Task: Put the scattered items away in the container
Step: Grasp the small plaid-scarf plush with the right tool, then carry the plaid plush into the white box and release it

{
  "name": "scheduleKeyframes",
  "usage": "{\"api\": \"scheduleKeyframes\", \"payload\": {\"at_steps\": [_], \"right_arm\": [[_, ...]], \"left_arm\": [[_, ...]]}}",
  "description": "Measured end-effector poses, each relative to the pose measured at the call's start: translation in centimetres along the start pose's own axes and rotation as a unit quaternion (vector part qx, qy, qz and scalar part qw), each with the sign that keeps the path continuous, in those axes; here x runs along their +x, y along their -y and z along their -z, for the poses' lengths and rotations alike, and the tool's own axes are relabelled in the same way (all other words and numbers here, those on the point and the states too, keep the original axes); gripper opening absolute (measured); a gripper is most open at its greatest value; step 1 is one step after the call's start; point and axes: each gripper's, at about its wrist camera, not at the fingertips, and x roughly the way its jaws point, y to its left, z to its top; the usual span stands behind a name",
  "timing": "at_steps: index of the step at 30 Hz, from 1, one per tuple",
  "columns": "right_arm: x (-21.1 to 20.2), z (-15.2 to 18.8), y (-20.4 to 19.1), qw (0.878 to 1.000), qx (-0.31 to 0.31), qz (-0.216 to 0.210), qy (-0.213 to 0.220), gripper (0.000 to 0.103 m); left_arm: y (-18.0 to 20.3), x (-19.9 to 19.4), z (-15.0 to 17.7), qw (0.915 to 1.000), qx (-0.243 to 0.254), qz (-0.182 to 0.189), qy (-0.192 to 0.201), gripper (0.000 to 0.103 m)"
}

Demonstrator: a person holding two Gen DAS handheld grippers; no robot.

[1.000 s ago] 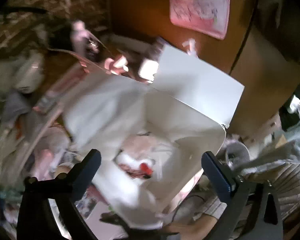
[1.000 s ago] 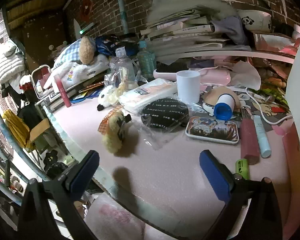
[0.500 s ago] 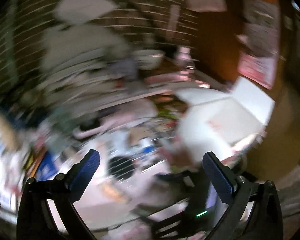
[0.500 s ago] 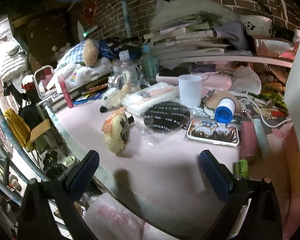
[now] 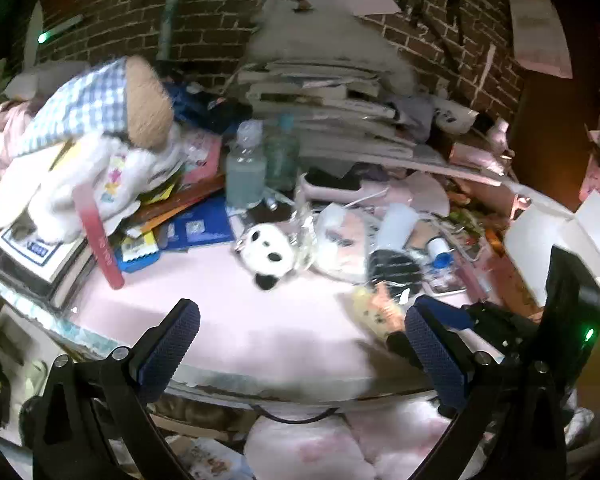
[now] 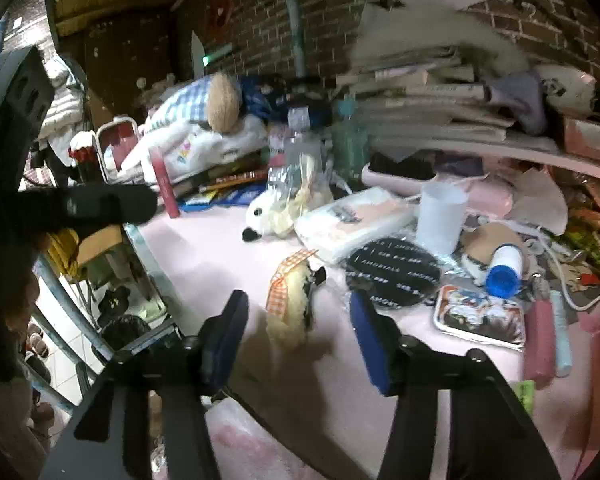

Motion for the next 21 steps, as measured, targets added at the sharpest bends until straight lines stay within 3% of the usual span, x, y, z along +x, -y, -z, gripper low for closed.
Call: {"api": "scheduleKeyframes", "payload": {"at_steps": [8, 12, 21], "right_arm": [[2.0, -0.5, 0.0, 1.0, 0.014, -0.001, -0.026, 0.034], [2.4, -0.7, -0.2, 0.999, 0.01, 0.006, -0.033, 0.02], [0.7, -1.3, -1.3, 1.0, -0.019, 0.015, -0.014, 0.019]], "left_arm": [[-0.9, 1.4, 1.1, 1.0, 0.0, 0.001, -0.006, 0.103], [-1.1, 1.6, 1.4, 0.9999, -0.005, 0.012, -0.005, 0.103], [-1.2, 2.2, 1.8, 0.9998, -0.015, 0.006, -0.014, 0.103]]}}
